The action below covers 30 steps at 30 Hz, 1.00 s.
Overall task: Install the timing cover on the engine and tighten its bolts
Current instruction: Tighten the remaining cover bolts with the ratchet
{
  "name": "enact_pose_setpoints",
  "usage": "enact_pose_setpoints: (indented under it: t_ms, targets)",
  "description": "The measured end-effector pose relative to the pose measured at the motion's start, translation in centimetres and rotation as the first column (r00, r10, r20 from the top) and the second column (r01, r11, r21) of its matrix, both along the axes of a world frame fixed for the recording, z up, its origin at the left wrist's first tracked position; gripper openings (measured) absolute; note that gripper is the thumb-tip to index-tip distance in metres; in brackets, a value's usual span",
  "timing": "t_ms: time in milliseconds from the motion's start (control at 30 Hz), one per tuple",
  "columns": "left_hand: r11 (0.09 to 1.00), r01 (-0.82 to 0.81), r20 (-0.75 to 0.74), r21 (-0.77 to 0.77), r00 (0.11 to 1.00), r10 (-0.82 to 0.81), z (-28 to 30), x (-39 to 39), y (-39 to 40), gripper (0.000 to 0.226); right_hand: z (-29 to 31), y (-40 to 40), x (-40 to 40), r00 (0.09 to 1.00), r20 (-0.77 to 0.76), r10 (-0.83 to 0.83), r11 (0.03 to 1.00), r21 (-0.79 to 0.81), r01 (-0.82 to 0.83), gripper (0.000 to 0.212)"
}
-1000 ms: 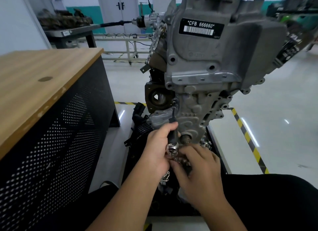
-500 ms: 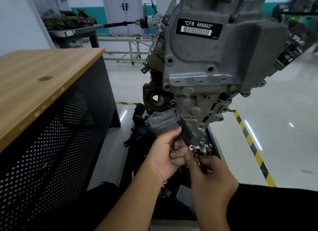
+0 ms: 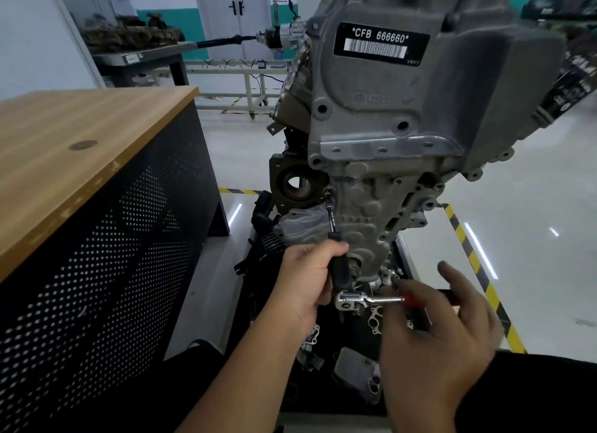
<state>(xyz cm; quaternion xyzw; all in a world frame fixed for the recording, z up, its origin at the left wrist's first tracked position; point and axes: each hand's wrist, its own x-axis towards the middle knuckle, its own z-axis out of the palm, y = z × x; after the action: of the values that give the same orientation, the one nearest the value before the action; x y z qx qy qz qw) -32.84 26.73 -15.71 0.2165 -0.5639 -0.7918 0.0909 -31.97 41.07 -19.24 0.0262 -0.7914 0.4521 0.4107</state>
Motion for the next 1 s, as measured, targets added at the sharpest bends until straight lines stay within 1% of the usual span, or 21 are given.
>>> enact_pose_setpoints:
  t_ms: [67,100,133,200,233,267,300,333,367,433,467,533,633,700,767,800,833,867,900,967,1000]
  targets:
    - [0.979,0.050,-0.020,0.197,0.999,-0.047,0.1,0.0,0.3,0.023,-0.2,-0.5,0.3,0.996,0.070,0.050,0.998,0.033,-0.053,0.012]
    - [0.951,0.086,-0.034,0.297,0.996,-0.080,0.3,0.2,0.5,0.026,-0.3,-1.0,0.8,0.980,0.162,0.114,0.990,0.061,-0.126,0.010]
    - [0.932,0.101,-0.043,0.348,0.995,-0.092,0.4,0.3,0.5,0.026,-0.4,-1.5,1.3,0.929,0.309,0.204,0.968,0.076,-0.238,0.007]
    - [0.946,0.041,-0.025,0.321,0.999,-0.035,0.1,0.2,0.2,0.028,-0.5,-2.4,2.2,0.697,0.604,0.386,0.874,0.003,-0.487,0.007]
    - [0.962,0.002,-0.017,0.272,1.000,0.002,0.1,0.2,0.1,0.029,-0.5,-2.6,2.5,0.619,0.658,0.429,0.843,-0.044,-0.537,0.008]
    - [0.975,-0.030,-0.011,0.221,0.999,0.034,0.0,0.2,0.0,0.029,-0.3,-2.6,2.6,0.628,0.652,0.425,0.845,-0.038,-0.533,0.005]
    - [0.984,-0.054,-0.008,0.169,0.998,0.056,0.0,0.2,-0.1,0.027,-0.3,-2.3,2.6,0.714,0.587,0.382,0.871,0.030,-0.491,0.003]
    - [0.990,-0.069,-0.008,0.124,0.997,0.070,-0.1,0.2,0.0,0.024,-0.1,-2.0,2.6,0.833,0.473,0.286,0.916,0.119,-0.383,0.011]
    - [0.993,-0.081,-0.006,0.090,0.997,0.082,0.0,0.2,0.1,0.020,0.2,-1.9,2.6,0.918,0.344,0.197,0.950,0.164,-0.265,0.016]
    - [0.991,-0.106,-0.005,0.084,0.994,0.107,0.1,0.0,0.4,0.017,0.7,-2.0,2.7,0.974,0.213,0.078,0.969,0.216,-0.124,0.020]
    - [0.989,-0.116,-0.001,0.096,0.993,0.117,0.1,-0.1,0.6,0.017,0.7,-2.1,2.8,0.971,0.226,0.079,0.963,0.236,-0.133,0.020]
    - [0.984,-0.127,0.014,0.124,0.992,0.127,0.2,-0.4,0.7,0.019,0.2,-2.5,3.1,0.927,0.322,0.194,0.938,0.215,-0.271,0.019]
    - [0.987,-0.102,0.047,0.124,0.994,0.097,0.4,-0.4,0.3,0.016,-0.5,-3.1,3.5,0.759,0.476,0.445,0.874,-0.047,-0.484,0.018]
    - [0.995,0.035,0.077,0.091,0.996,-0.042,0.5,-0.4,-0.5,0.015,-0.9,-3.7,3.5,0.707,0.475,0.523,0.848,-0.214,-0.484,0.009]
    - [0.978,0.186,0.082,0.092,0.978,-0.194,0.5,-0.4,-1.3,0.016,-1.0,-4.3,3.4,0.682,0.437,0.586,0.805,-0.412,-0.428,0.009]
    - [0.974,0.212,0.078,0.085,0.973,-0.218,0.5,-0.5,-1.6,0.017,-1.2,-4.6,3.4,0.662,0.432,0.612,0.779,-0.474,-0.411,0.010]
    - [0.976,0.210,0.079,0.063,0.974,-0.214,0.5,-0.6,-1.8,0.017,-1.4,-4.7,3.4,0.652,0.434,0.622,0.772,-0.478,-0.419,0.011]
    - [0.982,0.189,0.082,0.027,0.978,-0.191,0.5,-0.7,-1.9,0.018,-1.6,-4.8,3.5,0.669,0.443,0.597,0.797,-0.421,-0.432,0.013]
    - [0.987,0.162,0.087,-0.019,0.983,-0.160,0.4,-0.7,-1.8,0.021,-1.7,-4.8,3.6,0.725,0.436,0.532,0.846,-0.310,-0.435,0.016]
    - [0.987,0.110,0.092,-0.116,0.991,-0.100,0.2,-0.7,-1.4,0.021,-2.1,-4.3,3.3,0.900,0.310,0.307,0.945,0.009,-0.326,0.022]
    - [0.985,0.085,0.087,-0.150,0.994,-0.072,-0.1,-0.7,-1.2,0.024,-2.3,-4.1,3.2,0.952,0.223,0.210,0.963,0.121,-0.241,0.026]
